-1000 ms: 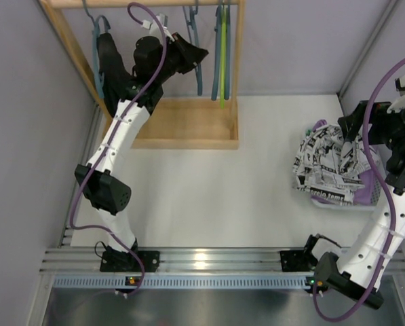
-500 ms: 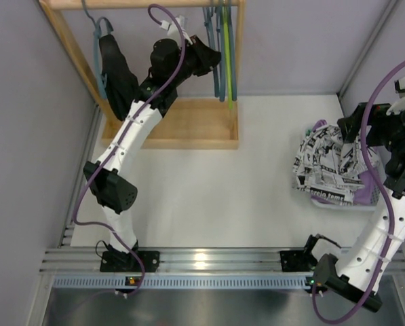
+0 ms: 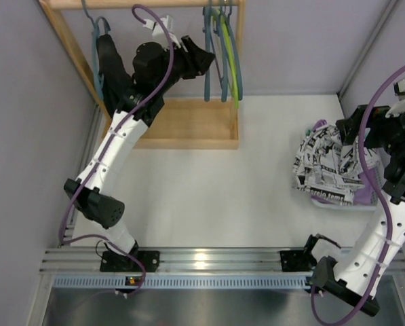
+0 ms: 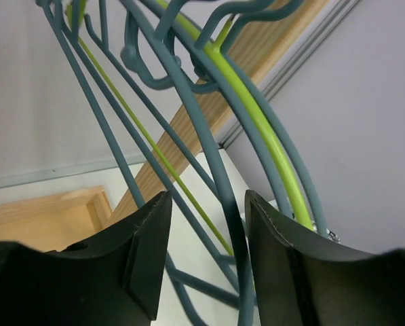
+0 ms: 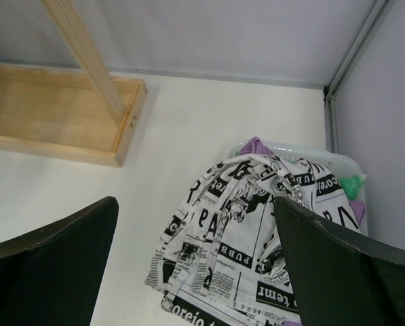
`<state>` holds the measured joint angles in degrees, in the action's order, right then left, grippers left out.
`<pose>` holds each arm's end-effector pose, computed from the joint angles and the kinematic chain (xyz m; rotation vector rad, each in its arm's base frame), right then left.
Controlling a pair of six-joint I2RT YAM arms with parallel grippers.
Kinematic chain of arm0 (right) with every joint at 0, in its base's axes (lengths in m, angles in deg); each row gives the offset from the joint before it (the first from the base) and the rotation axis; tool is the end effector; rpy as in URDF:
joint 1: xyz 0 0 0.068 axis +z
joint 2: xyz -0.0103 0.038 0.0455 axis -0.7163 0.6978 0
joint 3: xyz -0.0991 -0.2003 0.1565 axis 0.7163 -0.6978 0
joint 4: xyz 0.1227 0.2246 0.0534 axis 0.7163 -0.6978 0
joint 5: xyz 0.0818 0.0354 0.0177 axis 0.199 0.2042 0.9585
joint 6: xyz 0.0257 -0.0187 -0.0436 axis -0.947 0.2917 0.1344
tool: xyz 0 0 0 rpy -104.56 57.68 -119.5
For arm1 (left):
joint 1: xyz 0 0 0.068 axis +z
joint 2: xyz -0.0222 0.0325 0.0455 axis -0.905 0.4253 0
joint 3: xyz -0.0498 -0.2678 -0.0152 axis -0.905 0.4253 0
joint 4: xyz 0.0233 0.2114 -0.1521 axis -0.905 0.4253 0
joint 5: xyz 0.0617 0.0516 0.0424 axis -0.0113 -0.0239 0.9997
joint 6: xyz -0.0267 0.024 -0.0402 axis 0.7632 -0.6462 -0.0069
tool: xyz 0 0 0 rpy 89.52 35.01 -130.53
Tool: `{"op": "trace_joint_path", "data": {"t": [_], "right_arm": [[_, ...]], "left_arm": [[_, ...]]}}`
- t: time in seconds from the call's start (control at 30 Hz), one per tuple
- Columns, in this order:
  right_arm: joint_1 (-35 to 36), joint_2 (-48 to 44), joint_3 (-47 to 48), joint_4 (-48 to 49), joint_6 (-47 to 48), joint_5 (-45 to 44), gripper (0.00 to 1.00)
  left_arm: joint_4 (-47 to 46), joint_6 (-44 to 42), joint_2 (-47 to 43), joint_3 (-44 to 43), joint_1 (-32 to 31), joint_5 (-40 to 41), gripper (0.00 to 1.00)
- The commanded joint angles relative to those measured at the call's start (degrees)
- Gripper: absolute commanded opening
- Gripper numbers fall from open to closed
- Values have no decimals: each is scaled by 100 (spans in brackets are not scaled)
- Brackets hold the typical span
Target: Remove the trousers from the hanger
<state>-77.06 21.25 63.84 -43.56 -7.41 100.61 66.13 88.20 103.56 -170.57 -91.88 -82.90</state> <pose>0.1150 -0.0438 0.5119 -0.1097 1.8066 0.1313 0.3494 -0.1840 0.5037 0.0508 1.6017 -0.9155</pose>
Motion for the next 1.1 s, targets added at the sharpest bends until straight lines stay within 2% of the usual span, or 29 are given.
{"op": "trace_joint_path", "data": {"t": [0.0,0.13,0.3,0.5,0.6,0.63,0.7,0.73,0.83,0.93,1.07], "right_arm": [[-77,-153,-21,58,-31,151,99],[-77,-214,-83,93,-23,160,99],[-77,-267,-162,128,-31,204,99],[-77,-373,-417,225,-66,239,99],[-77,-399,-487,234,-119,274,99],[-77,-416,-522,234,-119,292,99],[-77,-452,-575,251,-137,292,99],[-77,-461,-636,251,-154,301,99],[-77,-504,-724,278,-172,336,99],[-77,-557,-829,313,-146,327,99],[-77,-636,-944,383,-119,309,100]], "left_arm": [[-84,-458,-770,216,15,315,54],[21,-748,-1262,594,24,447,62],[311,-907,-1957,1060,190,168,81],[742,-775,-2678,1087,1314,-1062,83],[1119,-504,-2802,990,2280,-1976,85],[1416,-407,-2794,929,2901,-2187,85],[1638,-336,-2758,788,3406,-2696,85],[1647,-284,-2767,796,3921,-2951,85],[1630,-21,-2785,796,4767,-3349,83],[1507,95,-2767,735,5173,-3403,80],[1498,121,-2636,656,5350,-3262,79]]}}
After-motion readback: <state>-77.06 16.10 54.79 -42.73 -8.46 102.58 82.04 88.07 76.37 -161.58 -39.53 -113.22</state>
